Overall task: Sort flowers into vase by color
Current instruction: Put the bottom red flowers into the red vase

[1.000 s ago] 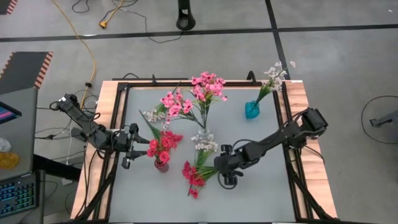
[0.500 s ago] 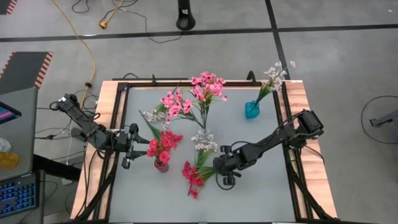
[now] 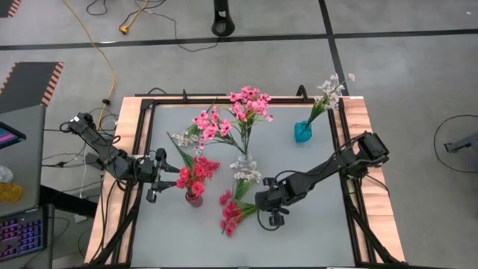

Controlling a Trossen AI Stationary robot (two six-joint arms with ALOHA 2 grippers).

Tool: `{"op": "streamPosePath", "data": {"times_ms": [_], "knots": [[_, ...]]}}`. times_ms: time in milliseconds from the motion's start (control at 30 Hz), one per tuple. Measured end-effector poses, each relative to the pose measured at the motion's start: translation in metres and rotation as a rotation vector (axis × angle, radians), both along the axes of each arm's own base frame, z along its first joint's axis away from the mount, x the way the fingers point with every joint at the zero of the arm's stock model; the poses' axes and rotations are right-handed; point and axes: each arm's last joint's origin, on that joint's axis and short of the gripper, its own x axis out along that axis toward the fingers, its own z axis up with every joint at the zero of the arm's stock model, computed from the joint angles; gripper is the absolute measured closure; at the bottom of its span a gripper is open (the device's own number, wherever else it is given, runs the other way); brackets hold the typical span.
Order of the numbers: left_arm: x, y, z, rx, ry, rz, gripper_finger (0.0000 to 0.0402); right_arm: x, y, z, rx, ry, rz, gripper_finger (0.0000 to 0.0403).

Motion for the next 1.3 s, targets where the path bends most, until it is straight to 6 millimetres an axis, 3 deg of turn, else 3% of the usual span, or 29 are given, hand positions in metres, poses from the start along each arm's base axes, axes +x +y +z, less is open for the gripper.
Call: {"op": "streamPosePath", "data": {"times_ms": [367, 867, 1300], "knots": [[0.0, -0.003, 0.0, -0.044, 0.01, -0.109, 0.0221, 0.015, 0.005, 0.037, -0.025, -0.008, 0.049, 0.0357], [-0.001, -0.005, 0.0, -0.044, 0.013, -0.16, 0.0221, 0.041, 0.014, 0.097, -0.038, -0.229, 0.09, 0.0353], [-0.001, -0.007, 0.0, 0.017, 0.008, -0.239, 0.0221, 0.065, 0.039, 0.146, 0.075, -0.73, 0.154, 0.0353]]}}
